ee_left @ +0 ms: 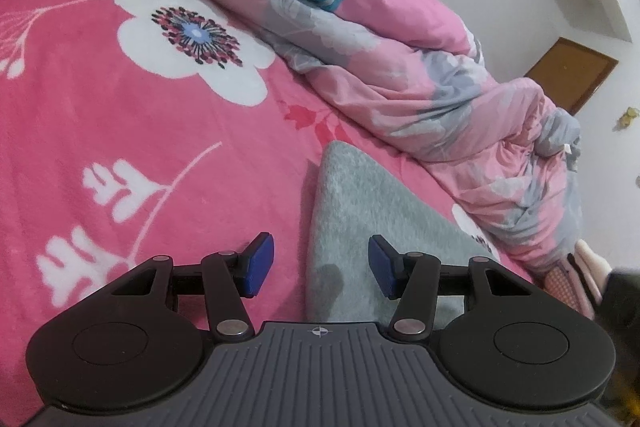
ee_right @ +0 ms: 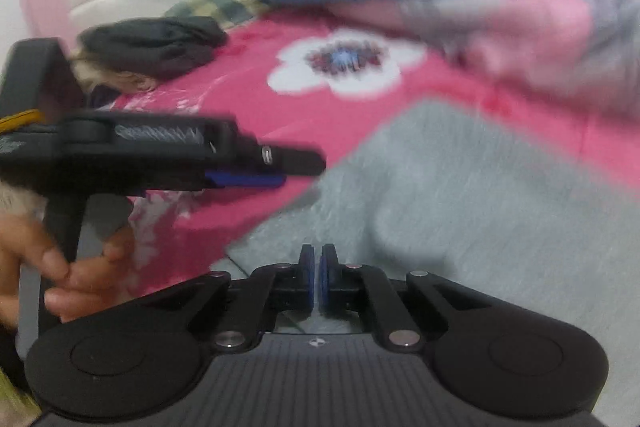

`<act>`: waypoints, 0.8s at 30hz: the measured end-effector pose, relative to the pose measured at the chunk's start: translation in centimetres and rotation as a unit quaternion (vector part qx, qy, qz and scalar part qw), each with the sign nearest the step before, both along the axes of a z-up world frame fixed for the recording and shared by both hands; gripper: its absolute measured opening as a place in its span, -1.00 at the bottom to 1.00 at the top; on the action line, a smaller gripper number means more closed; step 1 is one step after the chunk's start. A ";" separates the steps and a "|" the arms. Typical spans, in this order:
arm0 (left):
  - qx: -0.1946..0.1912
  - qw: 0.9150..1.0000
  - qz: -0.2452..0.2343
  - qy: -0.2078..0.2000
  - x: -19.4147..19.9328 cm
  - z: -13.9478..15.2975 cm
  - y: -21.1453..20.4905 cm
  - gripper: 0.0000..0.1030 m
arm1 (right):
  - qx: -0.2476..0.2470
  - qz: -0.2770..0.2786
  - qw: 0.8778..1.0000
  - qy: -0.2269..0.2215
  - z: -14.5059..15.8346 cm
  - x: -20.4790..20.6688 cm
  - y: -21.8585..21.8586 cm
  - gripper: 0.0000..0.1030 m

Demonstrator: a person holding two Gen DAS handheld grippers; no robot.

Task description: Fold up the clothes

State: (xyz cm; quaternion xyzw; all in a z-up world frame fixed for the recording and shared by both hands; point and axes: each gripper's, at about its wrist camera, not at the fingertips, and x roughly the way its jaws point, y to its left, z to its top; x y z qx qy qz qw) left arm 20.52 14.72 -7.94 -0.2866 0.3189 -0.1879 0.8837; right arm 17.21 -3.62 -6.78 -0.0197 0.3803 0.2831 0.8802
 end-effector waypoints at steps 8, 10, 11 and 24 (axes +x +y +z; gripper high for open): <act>-0.005 1.000 -0.001 0.002 0.1 -0.2 0.0 0.01 | 0.117 -0.017 0.993 0.013 1.7 -0.9 -1.9 -0.93; -0.003 1.000 0.000 0.001 0.1 -0.2 -0.1 0.01 | 0.111 -0.067 0.991 0.016 1.2 -0.6 -2.9 -0.92; 0.000 1.000 -0.001 0.000 0.1 -0.2 -0.2 0.02 | 0.106 -0.087 0.990 0.028 0.5 -0.3 -3.1 -0.92; 0.088 0.995 -0.033 -0.029 -0.5 0.1 -3.5 0.07 | 0.155 -0.154 0.974 -0.051 4.6 -5.5 -8.7 -0.91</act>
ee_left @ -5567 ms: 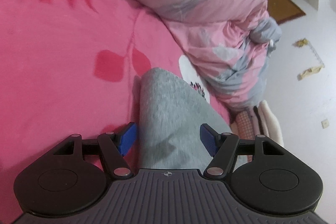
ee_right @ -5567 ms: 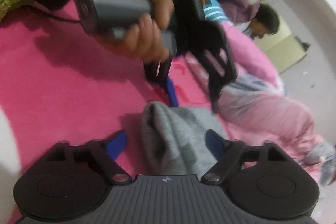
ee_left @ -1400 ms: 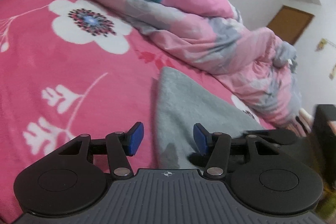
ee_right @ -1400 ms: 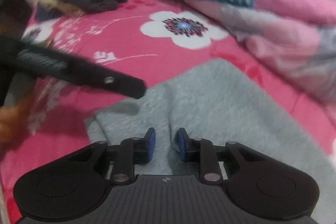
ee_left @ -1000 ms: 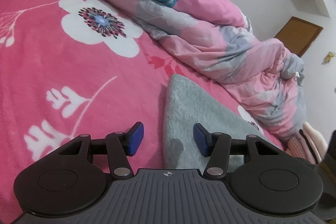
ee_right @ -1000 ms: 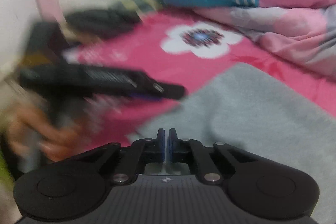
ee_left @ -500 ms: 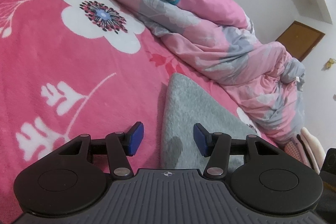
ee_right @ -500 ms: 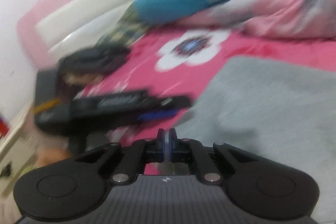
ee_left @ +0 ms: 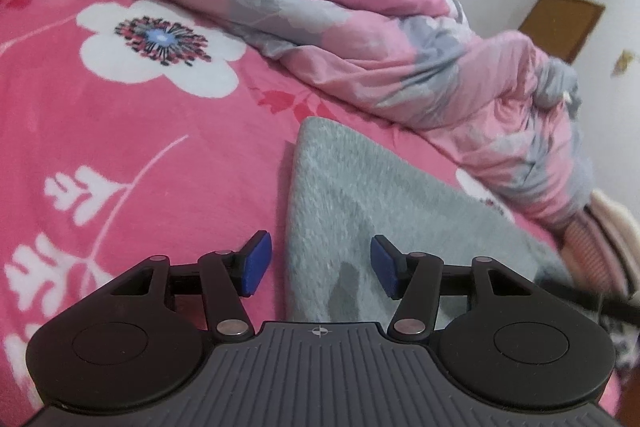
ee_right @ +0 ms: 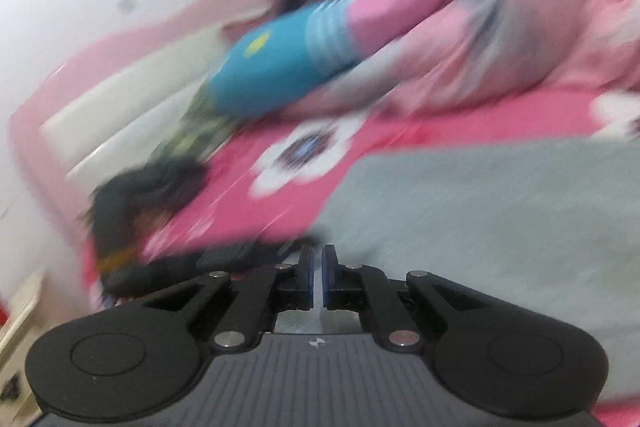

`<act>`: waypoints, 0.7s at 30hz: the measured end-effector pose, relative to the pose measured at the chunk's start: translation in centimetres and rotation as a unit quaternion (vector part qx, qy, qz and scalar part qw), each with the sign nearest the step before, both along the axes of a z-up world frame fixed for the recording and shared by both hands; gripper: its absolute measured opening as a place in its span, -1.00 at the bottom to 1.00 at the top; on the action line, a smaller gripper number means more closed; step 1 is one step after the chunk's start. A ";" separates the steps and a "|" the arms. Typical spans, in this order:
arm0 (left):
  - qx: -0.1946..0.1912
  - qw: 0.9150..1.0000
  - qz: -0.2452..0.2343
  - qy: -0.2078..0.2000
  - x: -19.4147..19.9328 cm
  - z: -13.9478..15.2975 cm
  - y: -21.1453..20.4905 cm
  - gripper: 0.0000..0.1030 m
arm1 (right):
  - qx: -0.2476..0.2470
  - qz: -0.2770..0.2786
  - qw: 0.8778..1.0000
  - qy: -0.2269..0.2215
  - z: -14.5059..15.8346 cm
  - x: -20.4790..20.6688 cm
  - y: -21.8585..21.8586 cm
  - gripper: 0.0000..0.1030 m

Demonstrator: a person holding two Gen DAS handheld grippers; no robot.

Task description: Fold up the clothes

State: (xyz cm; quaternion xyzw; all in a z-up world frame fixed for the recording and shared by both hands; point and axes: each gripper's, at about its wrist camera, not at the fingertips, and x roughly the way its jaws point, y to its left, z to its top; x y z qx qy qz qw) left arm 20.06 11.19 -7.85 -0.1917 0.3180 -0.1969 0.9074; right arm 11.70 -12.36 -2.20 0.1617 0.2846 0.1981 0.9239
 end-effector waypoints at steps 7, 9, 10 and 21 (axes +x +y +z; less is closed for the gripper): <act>0.011 1.000 0.001 -0.005 -0.1 -0.1 -0.2 0.07 | -0.012 -0.031 0.999 0.005 -0.4 -0.5 -1.8 -0.70; 0.012 1.000 0.001 -0.005 0.0 -0.1 -0.2 0.07 | -0.049 -0.018 0.999 0.002 -0.7 -0.5 -0.8 -0.34; 0.013 1.000 0.001 -0.004 0.0 -0.1 -0.2 0.07 | -0.071 -0.013 0.997 -0.002 -0.9 -0.8 -0.8 -0.30; 0.031 0.997 -0.017 -0.064 -1.9 1.7 -0.1 0.06 | -0.030 -0.003 1.000 0.003 -2.0 -1.3 -1.3 -0.97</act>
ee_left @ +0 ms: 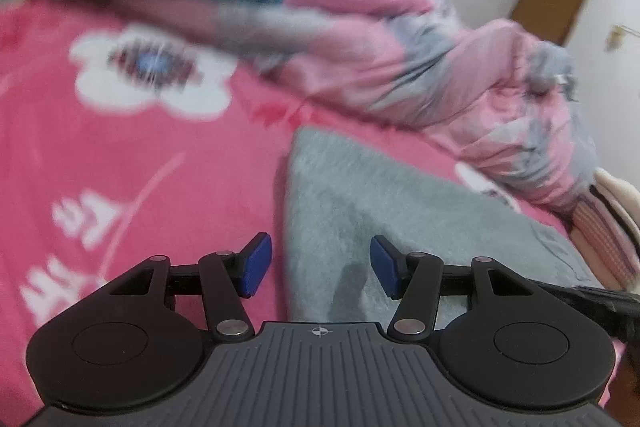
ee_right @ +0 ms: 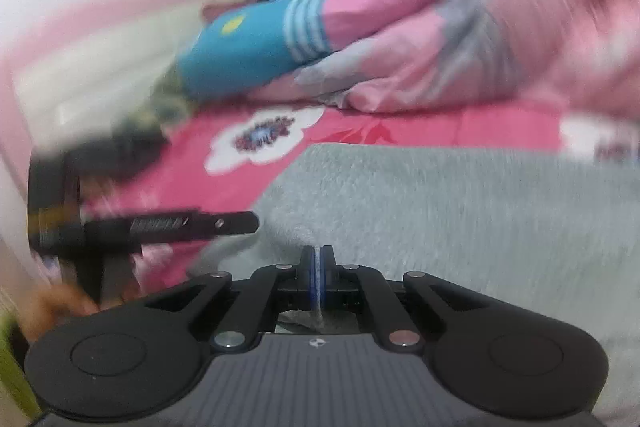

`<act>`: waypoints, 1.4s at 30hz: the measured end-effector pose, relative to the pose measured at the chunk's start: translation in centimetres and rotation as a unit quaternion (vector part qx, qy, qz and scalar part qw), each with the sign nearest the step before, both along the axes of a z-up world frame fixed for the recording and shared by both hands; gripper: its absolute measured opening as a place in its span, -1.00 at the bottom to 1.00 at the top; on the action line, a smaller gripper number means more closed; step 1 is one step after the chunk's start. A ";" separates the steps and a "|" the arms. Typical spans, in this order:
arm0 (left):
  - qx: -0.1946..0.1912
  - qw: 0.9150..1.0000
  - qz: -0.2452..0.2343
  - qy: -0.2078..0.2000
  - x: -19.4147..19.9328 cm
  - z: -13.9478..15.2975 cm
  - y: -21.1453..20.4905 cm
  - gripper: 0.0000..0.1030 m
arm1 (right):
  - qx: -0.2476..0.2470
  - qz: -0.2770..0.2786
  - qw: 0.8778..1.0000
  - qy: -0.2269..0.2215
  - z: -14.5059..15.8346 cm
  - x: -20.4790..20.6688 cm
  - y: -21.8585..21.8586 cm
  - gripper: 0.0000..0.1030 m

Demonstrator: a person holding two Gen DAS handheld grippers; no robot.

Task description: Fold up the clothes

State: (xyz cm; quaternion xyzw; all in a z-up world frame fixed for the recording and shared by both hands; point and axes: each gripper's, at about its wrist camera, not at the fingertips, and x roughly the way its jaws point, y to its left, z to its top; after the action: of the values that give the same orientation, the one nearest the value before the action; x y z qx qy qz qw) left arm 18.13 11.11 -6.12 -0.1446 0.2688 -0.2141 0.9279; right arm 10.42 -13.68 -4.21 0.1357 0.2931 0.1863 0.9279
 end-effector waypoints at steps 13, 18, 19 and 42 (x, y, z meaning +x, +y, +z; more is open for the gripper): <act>0.123 0.979 -0.153 -0.061 -3.1 -0.5 -7.0 0.07 | 0.273 -0.039 0.958 0.083 -3.8 2.0 -5.6 -0.97; 0.109 0.979 -0.158 -0.062 -3.1 -0.8 -6.9 -0.33 | 0.247 -0.036 0.965 0.079 -3.6 2.0 -5.0 -0.96; 0.109 0.979 -0.161 -0.066 -3.2 -0.7 -7.0 -0.55 | 0.243 -0.036 0.966 0.078 -3.6 2.0 -5.0 -0.94; 0.084 0.970 -0.209 -0.094 -4.9 -0.3 -6.0 -0.47 | -0.156 0.013 0.986 -0.051 0.7 -5.6 2.6 -0.23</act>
State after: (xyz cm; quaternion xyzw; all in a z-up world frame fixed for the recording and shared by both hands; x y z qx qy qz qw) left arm 13.19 5.13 -6.42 0.0144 0.2216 -0.3929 0.8924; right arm 4.82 -11.10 -3.54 -0.0241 0.2724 0.1566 0.9491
